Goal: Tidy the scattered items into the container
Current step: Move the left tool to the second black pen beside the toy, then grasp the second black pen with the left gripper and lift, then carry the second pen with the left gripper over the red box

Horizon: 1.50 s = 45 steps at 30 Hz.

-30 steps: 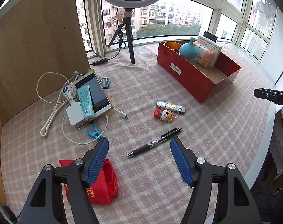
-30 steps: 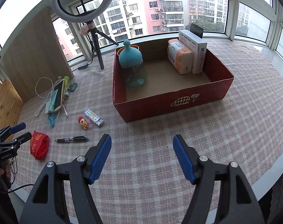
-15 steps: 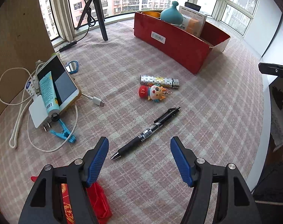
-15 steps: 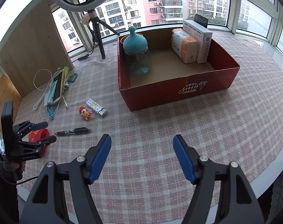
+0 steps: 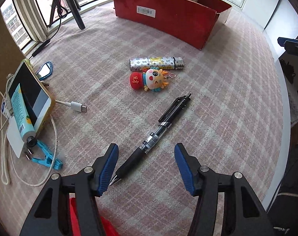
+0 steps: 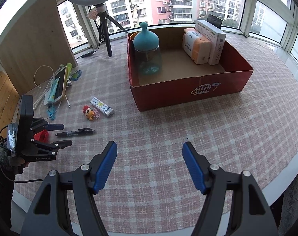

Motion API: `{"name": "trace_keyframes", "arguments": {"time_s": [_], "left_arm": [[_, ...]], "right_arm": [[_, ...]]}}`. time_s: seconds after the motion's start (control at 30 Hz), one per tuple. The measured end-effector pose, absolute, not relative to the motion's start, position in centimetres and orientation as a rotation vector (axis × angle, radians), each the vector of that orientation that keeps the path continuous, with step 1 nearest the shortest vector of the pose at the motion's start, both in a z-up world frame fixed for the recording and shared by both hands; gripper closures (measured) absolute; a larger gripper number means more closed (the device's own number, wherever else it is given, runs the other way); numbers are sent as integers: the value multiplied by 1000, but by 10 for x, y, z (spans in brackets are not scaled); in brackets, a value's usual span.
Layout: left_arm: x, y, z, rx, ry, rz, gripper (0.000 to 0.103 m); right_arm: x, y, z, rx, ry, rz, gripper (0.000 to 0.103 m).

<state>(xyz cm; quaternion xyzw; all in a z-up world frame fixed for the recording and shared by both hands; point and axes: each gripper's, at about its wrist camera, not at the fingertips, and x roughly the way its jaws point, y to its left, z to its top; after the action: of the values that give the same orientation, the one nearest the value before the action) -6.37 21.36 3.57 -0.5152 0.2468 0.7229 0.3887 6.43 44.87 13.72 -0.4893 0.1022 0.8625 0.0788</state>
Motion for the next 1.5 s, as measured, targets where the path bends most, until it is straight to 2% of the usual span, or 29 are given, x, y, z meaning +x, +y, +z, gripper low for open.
{"name": "trace_keyframes", "arguments": {"time_s": [0.13, 0.2, 0.33, 0.5, 0.87, 1.1, 1.5], "left_arm": [[-61, 212, 36, -1299, 629, 1831, 56], [-62, 210, 37, -1301, 600, 1832, 68], [-63, 205, 40, -1303, 576, 1830, 80], [-58, 204, 44, -1288, 596, 1819, 82], [-60, 214, 40, -1264, 699, 1773, 80], [-59, 213, 41, -1248, 753, 1756, 90], [-50, 222, 66, -1191, 760, 1735, 92]], "right_arm": [[61, 440, 141, -1458, 250, 2593, 35], [60, 436, 141, -1457, 227, 2596, 35], [58, 433, 141, -1464, 215, 2604, 35], [56, 434, 141, -1465, 217, 2604, 35], [55, 437, 137, -1483, 257, 2602, 35], [56, 443, 132, -1500, 306, 2592, 35], [61, 454, 130, -1496, 380, 2579, 35]]}}
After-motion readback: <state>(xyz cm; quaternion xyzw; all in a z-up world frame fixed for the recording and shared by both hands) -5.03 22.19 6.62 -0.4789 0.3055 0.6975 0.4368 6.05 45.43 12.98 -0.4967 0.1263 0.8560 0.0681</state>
